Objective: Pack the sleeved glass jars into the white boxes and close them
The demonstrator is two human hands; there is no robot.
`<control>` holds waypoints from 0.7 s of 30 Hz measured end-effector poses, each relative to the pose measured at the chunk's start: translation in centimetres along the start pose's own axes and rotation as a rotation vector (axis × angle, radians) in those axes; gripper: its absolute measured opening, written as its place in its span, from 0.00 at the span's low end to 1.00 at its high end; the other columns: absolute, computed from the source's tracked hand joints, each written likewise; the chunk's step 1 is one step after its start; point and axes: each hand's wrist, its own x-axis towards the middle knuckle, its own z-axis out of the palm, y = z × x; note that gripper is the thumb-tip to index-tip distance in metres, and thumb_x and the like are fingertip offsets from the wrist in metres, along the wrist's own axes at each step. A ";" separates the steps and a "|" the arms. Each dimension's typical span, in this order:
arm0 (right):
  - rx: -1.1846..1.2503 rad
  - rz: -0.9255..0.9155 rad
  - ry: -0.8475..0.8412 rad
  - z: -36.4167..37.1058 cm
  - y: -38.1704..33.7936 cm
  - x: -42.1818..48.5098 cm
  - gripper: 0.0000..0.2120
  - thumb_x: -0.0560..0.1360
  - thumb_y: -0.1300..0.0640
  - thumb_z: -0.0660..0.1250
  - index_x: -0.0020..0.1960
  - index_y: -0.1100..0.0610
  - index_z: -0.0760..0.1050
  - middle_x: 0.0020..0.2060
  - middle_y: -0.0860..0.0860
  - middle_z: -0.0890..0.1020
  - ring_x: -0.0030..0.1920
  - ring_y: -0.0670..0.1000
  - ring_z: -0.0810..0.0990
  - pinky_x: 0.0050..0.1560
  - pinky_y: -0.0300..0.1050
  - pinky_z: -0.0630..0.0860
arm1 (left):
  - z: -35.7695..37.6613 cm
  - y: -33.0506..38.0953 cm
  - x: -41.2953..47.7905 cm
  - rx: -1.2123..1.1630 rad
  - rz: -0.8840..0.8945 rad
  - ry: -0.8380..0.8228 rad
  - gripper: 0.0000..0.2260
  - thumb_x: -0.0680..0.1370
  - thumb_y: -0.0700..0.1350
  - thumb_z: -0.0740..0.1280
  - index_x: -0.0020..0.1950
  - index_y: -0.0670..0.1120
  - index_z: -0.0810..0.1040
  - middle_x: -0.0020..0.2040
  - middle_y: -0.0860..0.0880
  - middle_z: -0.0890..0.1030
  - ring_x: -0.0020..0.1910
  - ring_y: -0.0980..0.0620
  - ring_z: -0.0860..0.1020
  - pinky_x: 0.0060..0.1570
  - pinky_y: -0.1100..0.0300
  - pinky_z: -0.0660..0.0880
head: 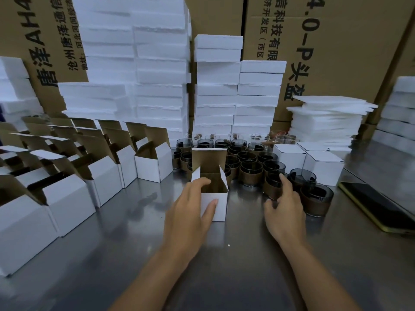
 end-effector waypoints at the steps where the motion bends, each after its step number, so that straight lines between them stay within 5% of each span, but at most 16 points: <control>1: -0.006 0.016 -0.002 0.0 0.1 0.0 0.33 0.76 0.61 0.63 0.76 0.49 0.52 0.52 0.57 0.73 0.47 0.55 0.75 0.43 0.45 0.67 | 0.1 0.1 -0.1 -0.045 0.023 -0.009 0.15 0.75 0.45 0.69 0.60 0.48 0.73 0.39 0.59 0.70 0.33 0.59 0.69 0.33 0.70 0.63; 6: -0.031 0.108 -0.030 0.1 0.5 0.5 0.34 0.76 0.60 0.63 0.77 0.50 0.50 0.57 0.59 0.71 0.51 0.60 0.75 0.44 0.46 0.65 | 0.8 -0.2 -0.7 -0.196 0.058 -0.137 0.06 0.77 0.47 0.65 0.53 0.54 0.71 0.32 0.53 0.69 0.34 0.53 0.70 0.32 0.59 0.69; 9: -0.032 0.114 -0.010 0.1 0.5 0.6 0.30 0.76 0.61 0.64 0.74 0.50 0.57 0.57 0.58 0.70 0.45 0.57 0.73 0.44 0.45 0.65 | 1.0 -0.5 -0.8 -0.237 0.061 -0.134 0.04 0.78 0.45 0.64 0.51 0.52 0.73 0.32 0.51 0.70 0.33 0.51 0.71 0.33 0.56 0.70; 13: -0.051 0.059 0.061 0.0 0.4 0.6 0.22 0.73 0.60 0.67 0.64 0.50 0.68 0.51 0.52 0.63 0.42 0.54 0.71 0.40 0.44 0.66 | 1.2 -0.7 -0.7 -0.258 0.043 -0.148 0.04 0.78 0.45 0.63 0.51 0.53 0.72 0.31 0.50 0.72 0.33 0.51 0.72 0.33 0.57 0.71; 16: 0.005 0.039 0.118 0.1 0.0 0.4 0.14 0.71 0.59 0.71 0.54 0.52 0.73 0.52 0.51 0.63 0.54 0.56 0.71 0.43 0.43 0.66 | 1.3 -0.7 -0.7 -0.264 0.040 -0.160 0.03 0.79 0.46 0.63 0.51 0.54 0.72 0.31 0.51 0.72 0.34 0.52 0.72 0.33 0.59 0.70; 19: 0.047 0.035 0.099 0.4 -0.3 0.1 0.12 0.68 0.57 0.74 0.46 0.52 0.72 0.57 0.54 0.66 0.58 0.56 0.68 0.46 0.42 0.65 | 1.4 -0.7 -0.7 -0.276 0.037 -0.170 0.04 0.79 0.46 0.62 0.50 0.55 0.71 0.32 0.51 0.72 0.34 0.53 0.72 0.33 0.59 0.70; 21: 0.054 0.031 0.051 0.5 -0.3 0.0 0.13 0.69 0.55 0.74 0.45 0.51 0.69 0.57 0.53 0.69 0.52 0.54 0.70 0.44 0.41 0.65 | 1.4 -0.8 -0.7 -0.285 0.020 -0.174 0.03 0.79 0.47 0.62 0.50 0.55 0.72 0.32 0.51 0.73 0.34 0.53 0.72 0.33 0.57 0.71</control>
